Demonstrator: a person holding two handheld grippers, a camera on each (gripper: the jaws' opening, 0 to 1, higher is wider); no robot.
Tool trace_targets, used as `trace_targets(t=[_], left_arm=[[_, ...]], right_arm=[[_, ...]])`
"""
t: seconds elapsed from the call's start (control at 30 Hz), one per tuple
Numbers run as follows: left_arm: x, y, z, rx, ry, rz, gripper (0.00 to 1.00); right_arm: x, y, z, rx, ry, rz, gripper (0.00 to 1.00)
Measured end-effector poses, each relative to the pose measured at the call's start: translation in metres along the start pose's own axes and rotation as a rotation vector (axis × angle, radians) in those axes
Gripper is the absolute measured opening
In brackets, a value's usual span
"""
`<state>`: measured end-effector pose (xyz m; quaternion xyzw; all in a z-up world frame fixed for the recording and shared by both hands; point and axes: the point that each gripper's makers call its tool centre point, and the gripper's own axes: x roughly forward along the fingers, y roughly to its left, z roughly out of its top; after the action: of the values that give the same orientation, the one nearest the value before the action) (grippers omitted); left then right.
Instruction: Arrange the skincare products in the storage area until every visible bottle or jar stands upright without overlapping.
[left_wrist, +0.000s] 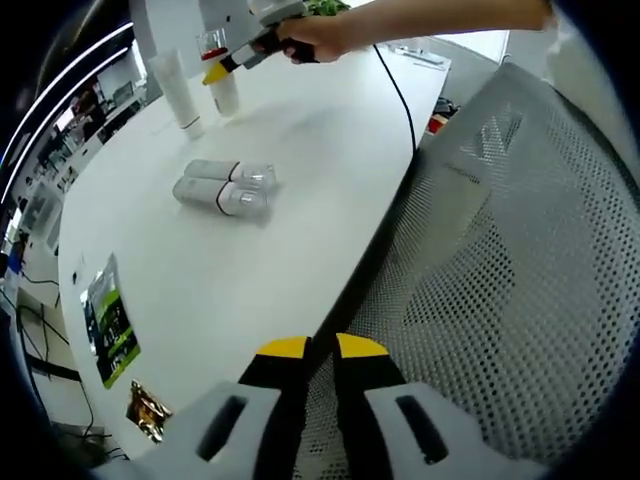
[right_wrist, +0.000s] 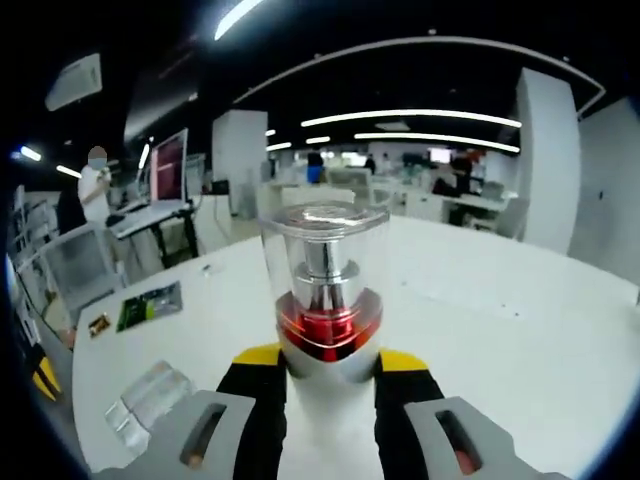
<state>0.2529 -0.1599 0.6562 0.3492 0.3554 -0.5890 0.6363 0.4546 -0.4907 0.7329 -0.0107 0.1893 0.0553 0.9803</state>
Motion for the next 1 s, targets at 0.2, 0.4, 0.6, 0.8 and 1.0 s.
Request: trace_targets(t=[0.2,0.4,0.6,0.8,1.0], left_arm=[[0.0,0.0,-0.001,0.001,0.007,-0.001,0.04],[0.001,0.0,-0.003,0.003,0.017,-0.001,0.04],[0.001,0.0,-0.004,-0.001,0.022,-0.002,0.04],[0.001,0.001,-0.005,-0.005,0.025,-0.002,0.04],[0.002,0.0,-0.006,-0.008,0.03,-0.007,0.03]], right_arm=[[0.012,-0.016,-0.003,0.0,0.02,0.001,0.28],[0.021,-0.024,-0.005,-0.022,0.024,0.031,0.28],[0.03,-0.029,-0.007,-0.012,0.022,0.055,0.28],[0.033,-0.034,-0.012,0.034,0.01,0.059,0.28],[0.038,-0.026,-0.009,-0.024,-0.003,0.098,0.29]])
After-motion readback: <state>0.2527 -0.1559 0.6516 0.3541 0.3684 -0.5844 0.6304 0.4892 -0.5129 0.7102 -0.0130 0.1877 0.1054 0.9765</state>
